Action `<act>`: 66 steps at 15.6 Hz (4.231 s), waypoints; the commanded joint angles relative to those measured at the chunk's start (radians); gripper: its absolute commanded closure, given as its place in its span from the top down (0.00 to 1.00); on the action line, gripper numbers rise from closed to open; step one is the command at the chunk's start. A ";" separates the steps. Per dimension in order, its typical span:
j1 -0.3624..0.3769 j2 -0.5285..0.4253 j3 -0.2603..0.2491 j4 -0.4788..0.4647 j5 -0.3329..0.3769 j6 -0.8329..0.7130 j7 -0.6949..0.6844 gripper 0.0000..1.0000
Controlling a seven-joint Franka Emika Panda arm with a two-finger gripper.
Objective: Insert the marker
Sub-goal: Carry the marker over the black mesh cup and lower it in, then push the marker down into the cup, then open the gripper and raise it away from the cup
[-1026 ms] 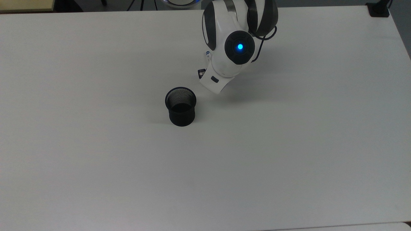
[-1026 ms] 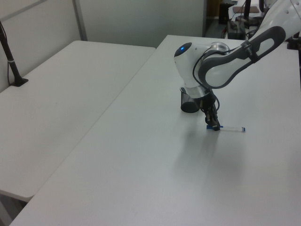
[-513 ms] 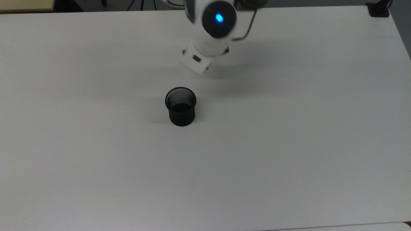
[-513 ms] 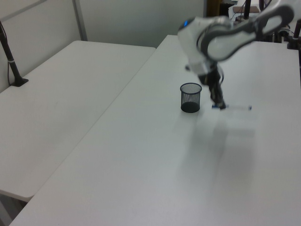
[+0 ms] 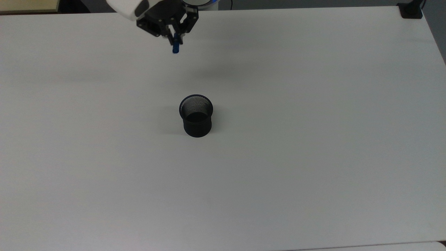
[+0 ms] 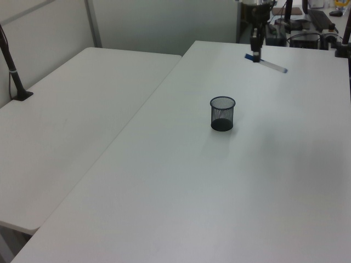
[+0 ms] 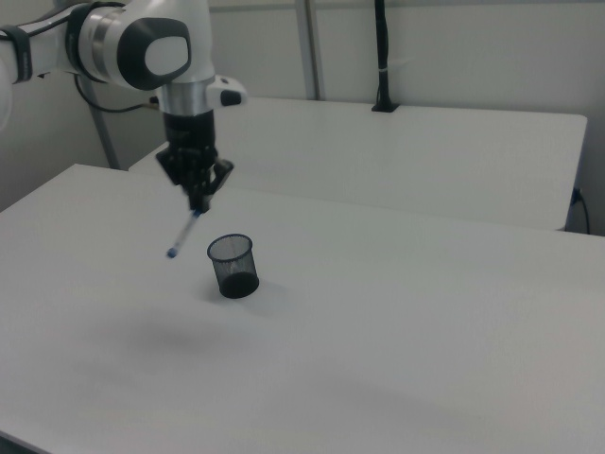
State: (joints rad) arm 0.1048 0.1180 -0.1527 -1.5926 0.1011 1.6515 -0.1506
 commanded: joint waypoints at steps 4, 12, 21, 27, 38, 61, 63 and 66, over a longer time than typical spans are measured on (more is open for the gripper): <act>-0.011 0.038 0.007 -0.021 0.011 0.318 0.190 0.01; 0.033 0.055 0.016 -0.108 0.002 0.566 0.433 0.02; 0.113 0.198 0.015 -0.109 -0.084 0.649 0.526 0.02; 0.105 0.206 0.010 -0.104 -0.118 0.666 0.531 0.02; 0.111 0.193 0.010 -0.142 -0.121 0.656 0.485 0.34; -0.026 -0.066 0.001 0.003 -0.058 -0.039 0.095 1.00; -0.046 -0.109 0.001 0.002 -0.058 -0.084 0.109 1.00; -0.054 -0.123 0.005 -0.001 -0.061 -0.111 0.146 1.00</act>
State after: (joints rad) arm 0.0488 0.0269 -0.1480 -1.5778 0.0530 1.5710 -0.0476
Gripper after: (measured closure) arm 0.000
